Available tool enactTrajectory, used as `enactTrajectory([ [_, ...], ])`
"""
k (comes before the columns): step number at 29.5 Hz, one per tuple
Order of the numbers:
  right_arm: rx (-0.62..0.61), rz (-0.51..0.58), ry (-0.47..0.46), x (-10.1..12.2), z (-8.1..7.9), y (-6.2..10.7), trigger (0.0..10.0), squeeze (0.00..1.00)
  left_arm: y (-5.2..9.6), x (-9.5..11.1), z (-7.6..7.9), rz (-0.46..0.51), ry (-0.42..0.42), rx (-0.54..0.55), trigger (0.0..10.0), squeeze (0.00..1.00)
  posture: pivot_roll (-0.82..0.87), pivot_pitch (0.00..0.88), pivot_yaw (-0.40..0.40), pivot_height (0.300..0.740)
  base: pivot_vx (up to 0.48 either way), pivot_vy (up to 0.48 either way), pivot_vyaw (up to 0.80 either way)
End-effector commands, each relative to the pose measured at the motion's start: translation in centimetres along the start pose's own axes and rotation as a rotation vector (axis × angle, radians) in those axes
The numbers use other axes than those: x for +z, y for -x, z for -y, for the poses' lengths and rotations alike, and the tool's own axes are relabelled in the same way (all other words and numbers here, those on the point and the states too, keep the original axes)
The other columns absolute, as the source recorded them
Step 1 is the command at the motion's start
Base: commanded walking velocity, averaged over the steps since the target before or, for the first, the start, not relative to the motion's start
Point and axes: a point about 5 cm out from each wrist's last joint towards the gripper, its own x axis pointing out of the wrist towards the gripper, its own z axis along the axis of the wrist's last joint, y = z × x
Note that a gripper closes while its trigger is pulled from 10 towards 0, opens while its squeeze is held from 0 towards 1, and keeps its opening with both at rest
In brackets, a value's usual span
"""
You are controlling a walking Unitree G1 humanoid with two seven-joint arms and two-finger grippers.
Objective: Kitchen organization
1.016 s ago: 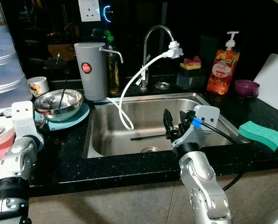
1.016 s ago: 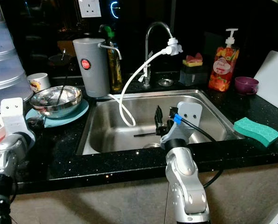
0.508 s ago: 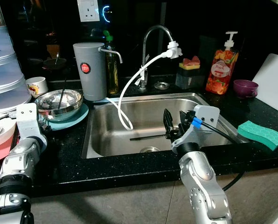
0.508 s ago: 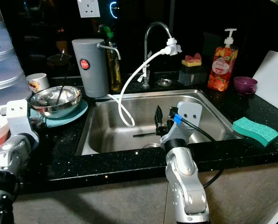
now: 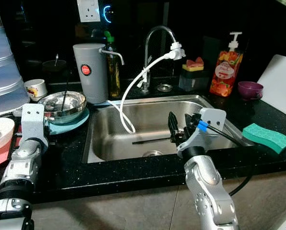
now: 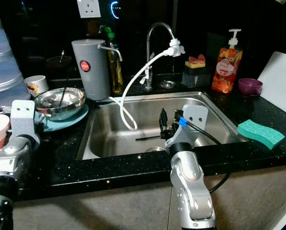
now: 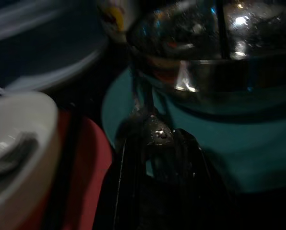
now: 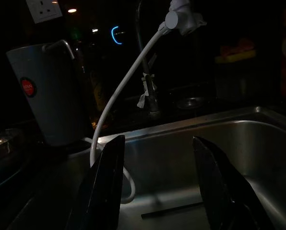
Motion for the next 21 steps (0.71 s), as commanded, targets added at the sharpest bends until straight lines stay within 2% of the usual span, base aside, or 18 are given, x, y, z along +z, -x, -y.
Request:
enactTrajectory([
  [1, 0.007, -0.003, 0.000, 0.0, -0.2, -0.1, 10.0, 0.00, 0.0, 1.4, -0.8, 0.078, -0.055, 0.041, 10.0, 0.00, 0.02, 0.053, 0.009, 0.740, 0.000, 0.000, 0.00],
  [10, 0.018, -0.004, -0.003, -0.1, -0.4, -0.1, 10.0, 0.00, 0.1, 3.5, -1.5, 0.209, -0.113, 0.136, 10.0, 0.00, 0.03, 0.051, 0.011, 0.740, 0.000, 0.000, 0.00],
  [14, 0.028, -0.004, -0.006, -0.1, -0.6, -0.2, 10.0, 0.00, 0.2, 3.9, -1.6, 0.238, -0.125, 0.156, 10.0, 0.00, 0.03, 0.050, 0.011, 0.740, 0.000, 0.000, 0.00],
  [16, 0.036, -0.006, -0.009, -0.2, -0.9, -0.2, 10.0, 0.00, 0.4, 4.7, -1.9, 0.297, -0.138, 0.195, 10.0, 0.00, 0.03, 0.048, 0.007, 0.740, 0.000, 0.000, 0.00],
  [21, 0.041, -0.009, -0.010, -0.2, -1.0, -0.2, 10.0, 0.00, 0.9, 6.1, -1.1, 0.401, -0.099, 0.120, 10.0, 0.00, 0.03, 0.048, 0.006, 0.740, 0.000, 0.000, 0.00],
])
